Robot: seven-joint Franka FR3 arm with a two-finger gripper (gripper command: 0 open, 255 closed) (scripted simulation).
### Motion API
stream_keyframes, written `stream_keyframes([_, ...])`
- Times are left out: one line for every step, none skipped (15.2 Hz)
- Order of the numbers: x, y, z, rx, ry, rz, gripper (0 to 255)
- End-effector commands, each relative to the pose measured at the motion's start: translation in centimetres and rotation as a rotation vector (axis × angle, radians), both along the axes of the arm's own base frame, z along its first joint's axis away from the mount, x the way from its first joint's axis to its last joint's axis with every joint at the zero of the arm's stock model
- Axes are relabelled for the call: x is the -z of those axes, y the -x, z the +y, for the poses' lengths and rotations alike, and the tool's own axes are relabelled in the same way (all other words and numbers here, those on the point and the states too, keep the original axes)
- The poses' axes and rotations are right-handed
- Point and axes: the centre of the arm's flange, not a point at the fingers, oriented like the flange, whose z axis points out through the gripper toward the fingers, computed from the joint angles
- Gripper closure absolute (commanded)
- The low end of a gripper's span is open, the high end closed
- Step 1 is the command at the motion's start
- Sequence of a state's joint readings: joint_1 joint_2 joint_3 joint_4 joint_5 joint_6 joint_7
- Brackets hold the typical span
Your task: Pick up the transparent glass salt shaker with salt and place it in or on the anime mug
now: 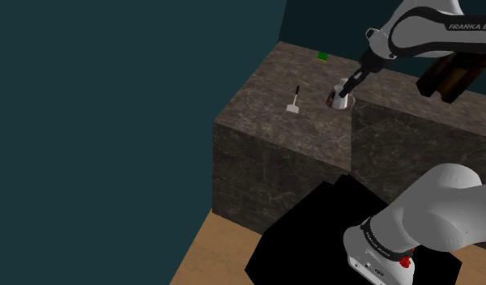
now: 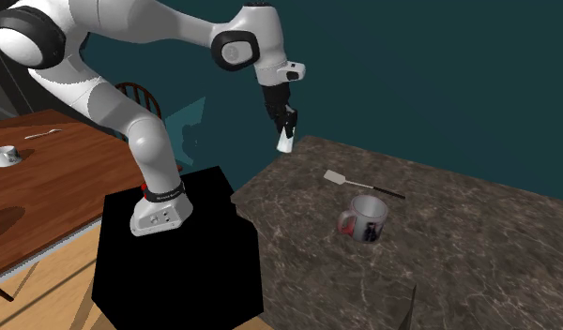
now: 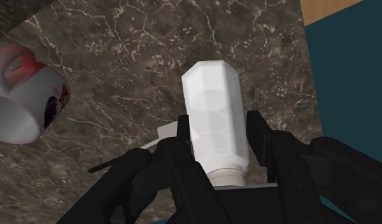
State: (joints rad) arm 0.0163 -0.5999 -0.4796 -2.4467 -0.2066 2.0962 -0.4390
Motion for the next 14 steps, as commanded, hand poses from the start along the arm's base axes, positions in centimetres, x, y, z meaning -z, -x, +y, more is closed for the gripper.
stream_keyframes([-0.4, -0.4, -1.3, 0.0, 0.0, 0.0, 255])
stream_keyframes([-0.5, -0.8, -2.5, 0.0, 0.0, 0.0, 255])
stream_keyframes([-0.6, -1.1, -3.8, 0.0, 0.0, 0.0, 255])
stream_keyframes([-0.6, -1.5, -5.1, 0.0, 0.0, 0.0, 255])
stream_keyframes([-0.7, -1.8, -6.3, 0.0, 0.0, 0.0, 255])
stream_keyframes([-0.8, -2.2, -7.6, 0.0, 0.0, 0.0, 255])
stream_keyframes([-0.8, -2.5, -8.9, 0.0, 0.0, 0.0, 255])
stream_keyframes([-0.9, -2.9, -10.1, 0.0, 0.0, 0.0, 255])
stream_keyframes([-1.0, -3.3, -11.4, 0.0, 0.0, 0.0, 255])
stream_keyframes([-1.0, -3.6, -12.7, 0.0, 0.0, 0.0, 255])
stream_keyframes([-1.1, -4.0, -13.9, 0.0, 0.0, 0.0, 255])
stream_keyframes([-1.1, -4.3, -15.2, 0.0, 0.0, 0.0, 255])
stream_keyframes([-1.2, -4.7, -16.5, 0.0, 0.0, 0.0, 255])
stream_keyframes([-1.3, -5.1, -17.8, 0.0, 0.0, 0.0, 255])
